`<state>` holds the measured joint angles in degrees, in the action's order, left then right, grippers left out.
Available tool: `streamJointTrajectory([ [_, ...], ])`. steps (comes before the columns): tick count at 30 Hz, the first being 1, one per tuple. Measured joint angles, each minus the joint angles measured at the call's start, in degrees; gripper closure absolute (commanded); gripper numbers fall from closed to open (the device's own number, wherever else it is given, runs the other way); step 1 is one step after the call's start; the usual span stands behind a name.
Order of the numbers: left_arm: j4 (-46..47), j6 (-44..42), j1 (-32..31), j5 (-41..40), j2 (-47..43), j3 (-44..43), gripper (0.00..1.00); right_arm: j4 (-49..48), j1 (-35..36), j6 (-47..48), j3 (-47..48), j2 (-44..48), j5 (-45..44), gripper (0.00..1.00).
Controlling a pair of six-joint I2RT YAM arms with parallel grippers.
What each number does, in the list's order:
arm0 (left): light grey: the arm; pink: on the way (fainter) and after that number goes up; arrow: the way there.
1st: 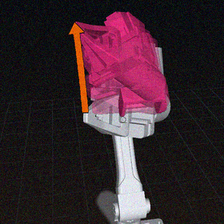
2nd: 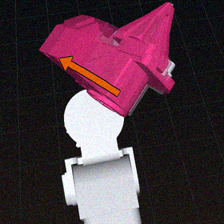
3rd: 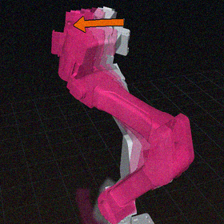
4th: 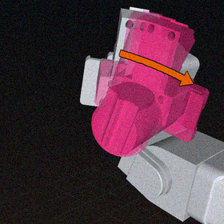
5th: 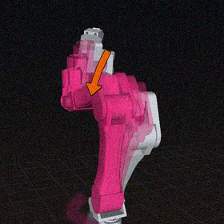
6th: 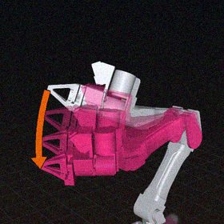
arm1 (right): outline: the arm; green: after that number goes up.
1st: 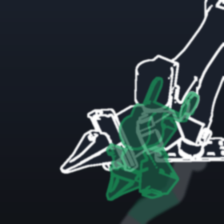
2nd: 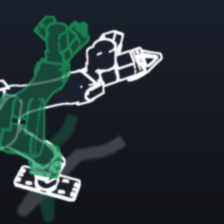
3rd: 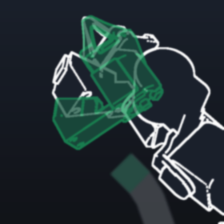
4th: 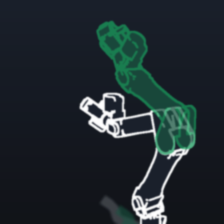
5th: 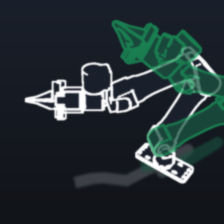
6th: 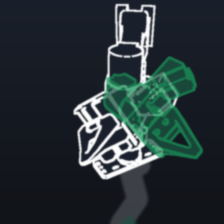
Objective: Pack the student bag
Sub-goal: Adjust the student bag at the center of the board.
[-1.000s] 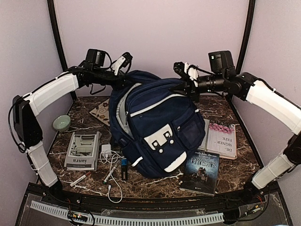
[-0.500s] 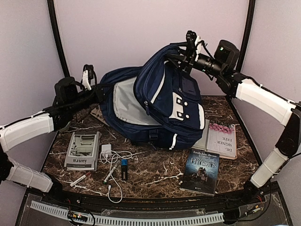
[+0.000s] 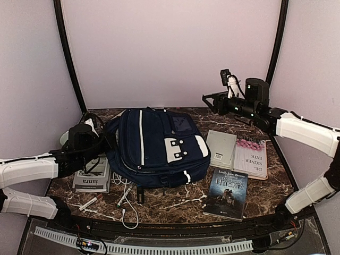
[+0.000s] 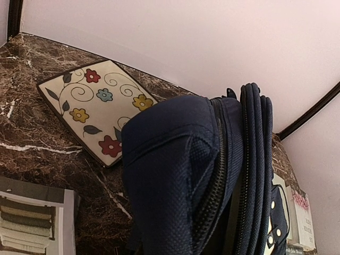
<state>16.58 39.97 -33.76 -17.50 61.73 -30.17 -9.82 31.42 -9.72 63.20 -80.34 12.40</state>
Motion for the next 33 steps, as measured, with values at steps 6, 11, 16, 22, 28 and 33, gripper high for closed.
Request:
streamJointTrajectory([
  [6, -0.02, 1.01, -0.55, -1.44, -1.97, 1.90, 1.00, 9.46, 4.42, -11.08, -13.79, 5.01, -6.40, 0.52],
  [11, 1.18, 1.16, -0.55, -1.44, -2.45, 3.78, 1.00, 10.16, 11.37, -20.35, -27.36, 4.94, -5.79, 0.56],
  [16, 1.51, 1.46, -0.55, -1.09, -3.69, 4.87, 1.00, -0.70, 12.24, -28.85, -34.05, -2.84, -0.42, 0.56],
  [22, 1.79, 2.49, -0.15, -0.48, -5.44, 5.95, 1.00, -8.24, 11.61, -32.06, -24.61, -17.68, 3.32, 0.56],
  [28, 3.93, 7.23, -1.79, -0.44, -6.08, 7.58, 1.00, -8.46, 6.71, -31.58, -12.76, -26.14, 1.90, 0.56],
  [33, 7.43, 8.41, -9.35, -1.49, -2.23, 7.37, 0.82, -6.40, 2.25, -29.70, -2.97, -30.82, 0.61, 0.56],
])
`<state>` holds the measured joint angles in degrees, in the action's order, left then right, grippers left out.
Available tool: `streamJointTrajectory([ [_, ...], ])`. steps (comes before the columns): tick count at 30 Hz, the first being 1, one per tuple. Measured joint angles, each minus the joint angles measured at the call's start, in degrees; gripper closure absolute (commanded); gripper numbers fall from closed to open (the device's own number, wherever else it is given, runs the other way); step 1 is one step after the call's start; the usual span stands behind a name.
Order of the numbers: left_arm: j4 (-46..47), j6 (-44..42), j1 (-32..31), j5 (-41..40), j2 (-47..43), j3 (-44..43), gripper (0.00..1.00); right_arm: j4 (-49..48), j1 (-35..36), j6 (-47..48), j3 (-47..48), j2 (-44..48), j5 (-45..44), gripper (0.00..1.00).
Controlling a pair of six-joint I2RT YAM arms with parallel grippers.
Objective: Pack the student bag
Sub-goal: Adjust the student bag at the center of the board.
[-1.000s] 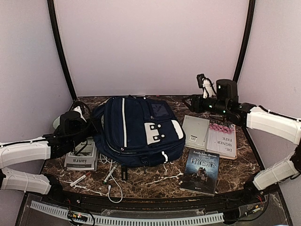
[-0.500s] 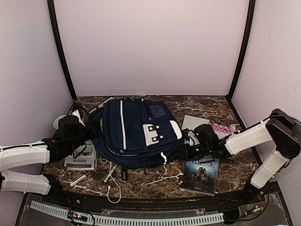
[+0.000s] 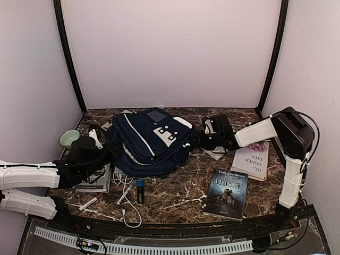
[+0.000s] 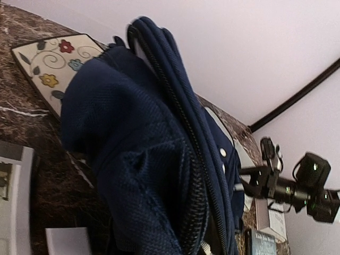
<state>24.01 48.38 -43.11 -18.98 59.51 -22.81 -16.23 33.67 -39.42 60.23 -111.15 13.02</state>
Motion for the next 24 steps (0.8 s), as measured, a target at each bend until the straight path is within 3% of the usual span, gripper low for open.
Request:
streamJointTrajectory([
  [2, 0.31, -1.07, -3.04, 0.13, 2.14, -1.46, 0.57, 1.57, -1.88, 1.27, 2.51, -0.28, -0.76, 0.55],
  [5, -3.30, -4.87, -7.61, 5.88, 5.11, -5.92, 0.43, 3.72, -4.35, 3.89, 5.49, 0.26, -3.65, 0.52],
  [11, -21.92, -18.88, -13.60, 14.14, 5.79, -16.28, 0.40, 7.89, -8.20, 10.75, 5.84, 11.06, -9.35, 0.49],
  [17, -42.38, -30.77, -14.88, 18.71, 3.06, -24.20, 0.41, 10.08, -6.93, 17.05, 3.91, 23.41, -10.21, 0.45],
  [20, -48.78, -35.21, -15.30, 20.50, 2.29, -26.95, 0.42, 11.19, -2.27, 21.86, 1.99, 24.94, -9.68, 0.41],
  [24, -51.28, -40.96, -15.30, 21.70, 1.05, -28.52, 0.49, 12.02, 10.45, 29.51, -0.85, 24.24, -7.96, 0.38],
])
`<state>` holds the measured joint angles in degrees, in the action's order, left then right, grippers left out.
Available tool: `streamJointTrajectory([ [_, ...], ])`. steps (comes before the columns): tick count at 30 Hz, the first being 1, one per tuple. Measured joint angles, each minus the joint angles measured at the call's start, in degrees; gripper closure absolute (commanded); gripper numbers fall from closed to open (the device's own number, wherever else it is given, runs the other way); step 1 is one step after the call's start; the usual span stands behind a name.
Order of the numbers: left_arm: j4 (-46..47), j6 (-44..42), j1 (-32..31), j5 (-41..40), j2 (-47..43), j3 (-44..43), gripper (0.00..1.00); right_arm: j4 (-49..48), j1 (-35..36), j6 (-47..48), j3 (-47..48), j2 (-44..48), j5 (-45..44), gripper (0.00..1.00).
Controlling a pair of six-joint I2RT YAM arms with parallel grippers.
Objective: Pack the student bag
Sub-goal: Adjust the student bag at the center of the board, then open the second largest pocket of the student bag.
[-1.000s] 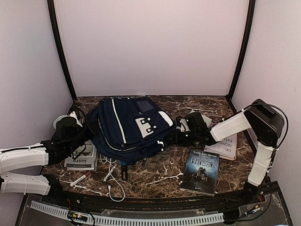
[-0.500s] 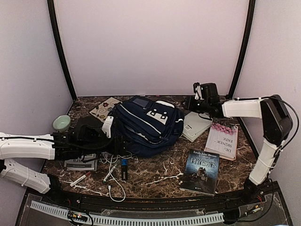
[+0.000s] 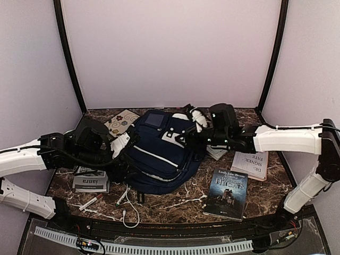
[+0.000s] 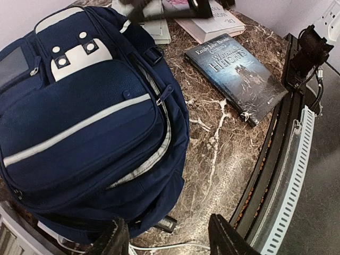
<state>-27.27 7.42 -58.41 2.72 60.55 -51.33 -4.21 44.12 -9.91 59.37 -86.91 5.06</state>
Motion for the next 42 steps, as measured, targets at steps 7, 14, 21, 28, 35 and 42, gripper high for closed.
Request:
streamJointTrajectory([
  [7, 1.92, -3.98, -0.02, -4.20, -6.21, -0.85, 0.30, -3.61, 16.35, 10.86, -1.27, -6.97, -1.53, 0.32],
  [14, 3.69, -4.00, 2.86, -13.42, -4.28, -3.26, 0.22, 1.22, 21.70, 23.12, 5.49, -18.64, -12.48, 0.32],
  [21, 3.43, -1.05, 11.50, -14.08, 0.55, -2.82, 0.22, 3.43, 22.97, 28.37, 9.40, -21.86, -21.90, 0.30],
  [28, 7.52, -0.98, 12.72, -11.96, -1.79, 1.29, 0.28, 3.50, 23.54, 32.11, 9.81, -23.74, -29.35, 1.00],
  [35, 16.76, -9.57, 13.27, -2.97, -6.19, 5.79, 0.32, 3.87, 22.82, 35.10, 7.78, -17.35, -31.65, 1.00],
  [42, 23.54, -31.23, 13.25, 9.68, -6.32, 6.27, 0.14, 0.55, 21.18, 44.50, -2.99, 3.43, -27.47, 1.00],
])
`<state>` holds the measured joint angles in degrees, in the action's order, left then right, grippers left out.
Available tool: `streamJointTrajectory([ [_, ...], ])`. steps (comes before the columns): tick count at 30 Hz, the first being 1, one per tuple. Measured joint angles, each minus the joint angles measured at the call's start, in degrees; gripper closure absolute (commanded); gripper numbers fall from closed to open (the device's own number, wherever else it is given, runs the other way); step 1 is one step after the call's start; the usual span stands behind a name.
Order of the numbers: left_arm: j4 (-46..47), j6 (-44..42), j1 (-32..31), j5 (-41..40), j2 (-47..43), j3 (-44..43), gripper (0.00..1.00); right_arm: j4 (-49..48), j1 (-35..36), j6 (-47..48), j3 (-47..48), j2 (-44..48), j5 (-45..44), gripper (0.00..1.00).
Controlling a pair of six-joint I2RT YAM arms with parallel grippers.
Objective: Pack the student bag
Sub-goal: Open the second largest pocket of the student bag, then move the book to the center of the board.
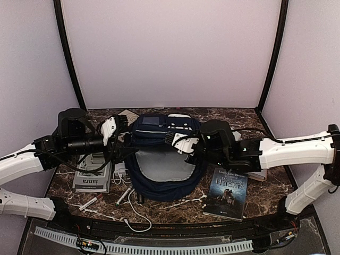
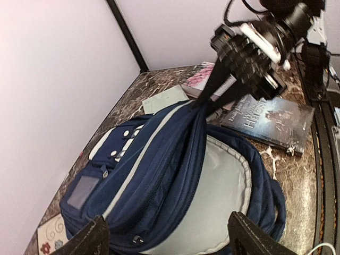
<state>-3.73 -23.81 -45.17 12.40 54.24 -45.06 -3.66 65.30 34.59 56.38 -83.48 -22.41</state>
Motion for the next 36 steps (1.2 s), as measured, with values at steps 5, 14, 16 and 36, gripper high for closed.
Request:
streamJointTrajectory([
  [5, -0.94, -13.62, -0.07, 3.96, 7.37, -4.81, 0.04, 0.15, -0.72, 4.76, -2.91, 5.22, 3.96, 1.00],
  [14, -3.69, -20.98, -0.31, 15.54, 16.70, -8.96, 0.02, 0.74, -3.96, 6.01, -3.54, 6.58, 8.24, 1.00],
  [16, -3.69, -21.24, -0.74, 16.81, 18.34, -8.96, 0.02, 0.81, -4.24, 5.51, -3.32, 6.58, 8.98, 1.00],
  [36, 19.28, -10.75, -2.69, -9.53, 22.86, -4.85, 1.00, 27.67, -9.42, -50.27, 3.48, 14.29, -1.09, 0.10],
])
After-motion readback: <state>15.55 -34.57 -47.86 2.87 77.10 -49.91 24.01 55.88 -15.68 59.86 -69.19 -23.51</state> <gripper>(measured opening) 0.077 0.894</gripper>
